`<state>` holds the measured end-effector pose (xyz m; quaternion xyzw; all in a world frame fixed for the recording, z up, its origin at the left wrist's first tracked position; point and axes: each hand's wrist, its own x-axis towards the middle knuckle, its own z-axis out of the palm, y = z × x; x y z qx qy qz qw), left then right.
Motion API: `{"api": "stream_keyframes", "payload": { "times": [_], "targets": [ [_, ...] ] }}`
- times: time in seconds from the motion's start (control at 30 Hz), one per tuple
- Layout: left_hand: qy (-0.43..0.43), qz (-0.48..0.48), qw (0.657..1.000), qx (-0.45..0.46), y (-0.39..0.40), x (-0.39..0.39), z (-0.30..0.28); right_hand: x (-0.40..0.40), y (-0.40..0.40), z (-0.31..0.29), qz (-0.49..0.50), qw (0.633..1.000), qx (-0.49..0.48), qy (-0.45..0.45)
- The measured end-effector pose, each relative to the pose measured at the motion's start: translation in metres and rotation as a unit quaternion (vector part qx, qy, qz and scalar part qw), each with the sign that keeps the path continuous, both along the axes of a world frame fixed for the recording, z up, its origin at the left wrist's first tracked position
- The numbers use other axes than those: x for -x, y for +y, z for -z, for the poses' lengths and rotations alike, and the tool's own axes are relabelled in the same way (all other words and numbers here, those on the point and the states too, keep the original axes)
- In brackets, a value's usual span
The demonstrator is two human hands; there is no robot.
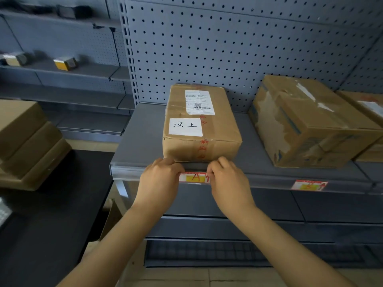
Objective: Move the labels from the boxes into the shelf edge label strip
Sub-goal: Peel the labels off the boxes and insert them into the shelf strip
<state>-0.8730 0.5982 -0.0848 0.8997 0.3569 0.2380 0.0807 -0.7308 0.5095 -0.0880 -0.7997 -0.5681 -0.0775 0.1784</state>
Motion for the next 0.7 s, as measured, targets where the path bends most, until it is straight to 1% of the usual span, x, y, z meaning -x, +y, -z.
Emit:
{"api": "stream_keyframes", "payload": {
  "times": [0.17,0.4,0.5,0.6,0.7],
  "targets": [
    [0.016,0.0,1.0,-0.012,0.001,0.0,0.001,-0.002,0.002,0.0,-0.003,1.0,0.011,-0.001],
    [0.052,0.009,0.999,-0.003,-0.002,-0.001,0.007,-0.003,-0.001,-0.001,-0.008,1.0,0.02,0.004],
    [0.077,-0.002,0.997,-0.008,-0.007,-0.001,0.006,-0.003,-0.001,-0.004,-0.015,0.999,0.028,0.007],
    [0.075,-0.012,0.997,0.0,-0.014,0.0,0.003,-0.001,-0.002,-0.008,-0.012,0.999,0.039,0.008],
    [0.141,-0.014,0.99,0.012,-0.02,0.002,0.004,0.004,-0.007,-0.01,-0.005,0.999,0.051,0.007]
  ]
}}
